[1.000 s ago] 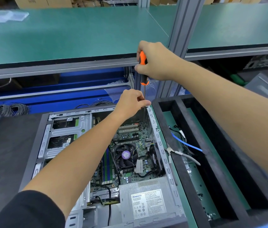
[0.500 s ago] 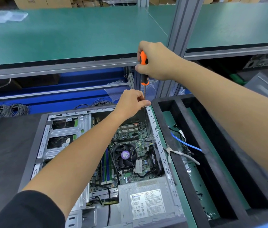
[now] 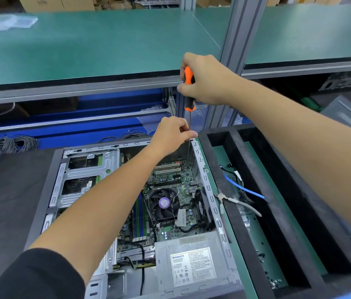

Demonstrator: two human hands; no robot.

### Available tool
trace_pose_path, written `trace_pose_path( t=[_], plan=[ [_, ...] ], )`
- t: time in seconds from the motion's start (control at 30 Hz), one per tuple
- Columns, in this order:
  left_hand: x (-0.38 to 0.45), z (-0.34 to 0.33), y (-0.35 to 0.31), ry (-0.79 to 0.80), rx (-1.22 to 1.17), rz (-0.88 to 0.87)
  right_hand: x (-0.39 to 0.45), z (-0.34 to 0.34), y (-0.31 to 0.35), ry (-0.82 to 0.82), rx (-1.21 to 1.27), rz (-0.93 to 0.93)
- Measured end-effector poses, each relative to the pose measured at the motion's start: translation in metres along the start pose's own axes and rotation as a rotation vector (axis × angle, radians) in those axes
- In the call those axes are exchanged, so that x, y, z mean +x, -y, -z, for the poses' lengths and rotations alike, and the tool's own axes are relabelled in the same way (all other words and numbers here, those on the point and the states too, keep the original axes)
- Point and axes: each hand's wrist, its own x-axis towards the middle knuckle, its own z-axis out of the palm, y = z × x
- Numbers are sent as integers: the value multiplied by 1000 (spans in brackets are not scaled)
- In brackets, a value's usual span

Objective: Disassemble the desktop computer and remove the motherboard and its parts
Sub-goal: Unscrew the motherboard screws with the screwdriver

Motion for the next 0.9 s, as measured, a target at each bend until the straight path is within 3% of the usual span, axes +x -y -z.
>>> trace_pose_path(
  t=[0.37, 0.6, 0.9],
  plan=[
    [-2, 6, 0, -5, -40, -9, 0, 8, 1, -32, 8, 25],
    [-19, 14, 14, 170, 11, 12, -3, 23, 11, -113, 53, 15],
    [-57, 27, 34, 390, 250, 132, -20, 40, 20, -199, 176, -56]
  ],
)
